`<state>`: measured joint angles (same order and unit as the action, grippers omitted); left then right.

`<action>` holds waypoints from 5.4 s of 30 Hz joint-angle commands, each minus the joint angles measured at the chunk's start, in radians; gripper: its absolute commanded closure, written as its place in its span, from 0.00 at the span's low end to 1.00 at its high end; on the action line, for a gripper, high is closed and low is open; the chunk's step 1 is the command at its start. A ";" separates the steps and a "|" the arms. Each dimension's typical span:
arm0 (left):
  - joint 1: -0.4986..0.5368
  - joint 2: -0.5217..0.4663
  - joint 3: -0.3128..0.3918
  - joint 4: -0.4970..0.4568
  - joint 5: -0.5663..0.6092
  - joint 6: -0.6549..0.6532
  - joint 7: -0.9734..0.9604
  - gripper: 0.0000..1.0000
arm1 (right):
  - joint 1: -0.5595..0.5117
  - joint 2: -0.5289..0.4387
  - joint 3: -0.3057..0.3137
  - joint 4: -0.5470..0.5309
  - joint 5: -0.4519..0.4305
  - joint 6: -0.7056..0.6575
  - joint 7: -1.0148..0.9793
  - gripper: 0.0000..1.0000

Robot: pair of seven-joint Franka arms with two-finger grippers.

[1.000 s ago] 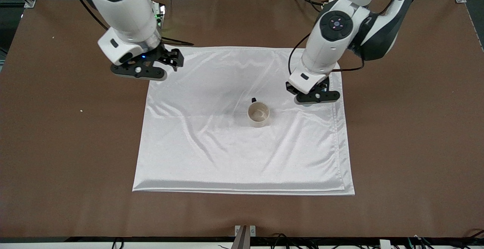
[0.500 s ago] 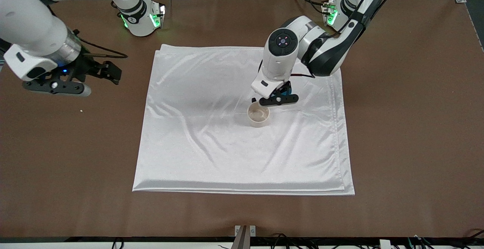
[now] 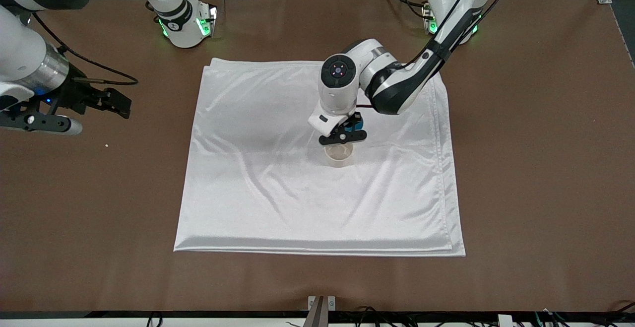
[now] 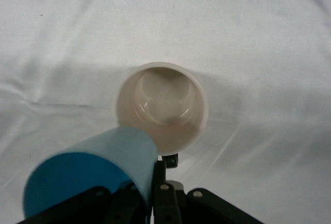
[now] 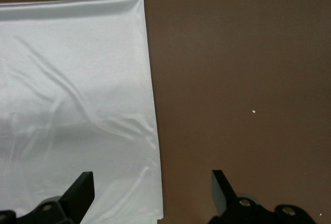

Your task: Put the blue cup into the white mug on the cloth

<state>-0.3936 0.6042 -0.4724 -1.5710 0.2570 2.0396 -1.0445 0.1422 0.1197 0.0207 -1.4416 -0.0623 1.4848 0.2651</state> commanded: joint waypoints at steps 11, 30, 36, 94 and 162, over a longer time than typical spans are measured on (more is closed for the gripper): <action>-0.057 0.069 0.064 0.126 0.047 -0.030 -0.028 1.00 | -0.043 -0.005 0.005 0.047 0.006 0.054 -0.059 0.00; -0.106 0.111 0.104 0.144 0.054 -0.010 -0.048 1.00 | -0.121 -0.009 0.008 0.044 0.036 0.129 -0.190 0.00; -0.111 0.126 0.106 0.144 0.056 0.011 -0.046 1.00 | -0.148 -0.017 0.016 0.040 0.039 0.123 -0.242 0.00; 0.053 -0.366 0.248 -0.142 -0.122 -0.116 0.363 0.00 | -0.204 -0.091 0.041 -0.059 0.099 0.103 -0.380 0.00; 0.305 -0.613 0.408 -0.047 -0.274 -0.364 0.914 0.00 | -0.225 -0.098 0.041 -0.068 0.064 0.069 -0.308 0.00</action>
<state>-0.1105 -0.0208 -0.0479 -1.6459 0.0074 1.6947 -0.1537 -0.0666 0.0549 0.0504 -1.4780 0.0121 1.5550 -0.0299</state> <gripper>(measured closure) 0.000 0.000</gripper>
